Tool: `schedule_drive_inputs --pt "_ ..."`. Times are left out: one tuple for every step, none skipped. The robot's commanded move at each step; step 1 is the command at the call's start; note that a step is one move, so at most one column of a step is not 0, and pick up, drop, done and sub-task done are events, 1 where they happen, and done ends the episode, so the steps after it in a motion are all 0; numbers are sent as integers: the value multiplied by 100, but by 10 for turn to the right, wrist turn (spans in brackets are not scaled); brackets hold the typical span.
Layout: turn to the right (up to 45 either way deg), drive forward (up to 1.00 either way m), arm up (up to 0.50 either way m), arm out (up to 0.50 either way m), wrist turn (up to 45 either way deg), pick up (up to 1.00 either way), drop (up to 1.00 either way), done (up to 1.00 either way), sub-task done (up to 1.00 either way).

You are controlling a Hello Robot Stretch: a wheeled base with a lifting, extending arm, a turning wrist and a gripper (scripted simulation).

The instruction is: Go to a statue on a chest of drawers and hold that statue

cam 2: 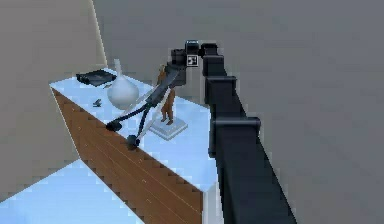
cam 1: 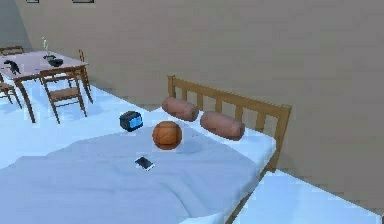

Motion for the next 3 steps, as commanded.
schedule_drive_inputs --pt "0 0 0 0 450 0 0 0 0" --pt "0 0 0 0 450 0 0 0 0" --pt "0 0 0 0 210 0 0 0 0"
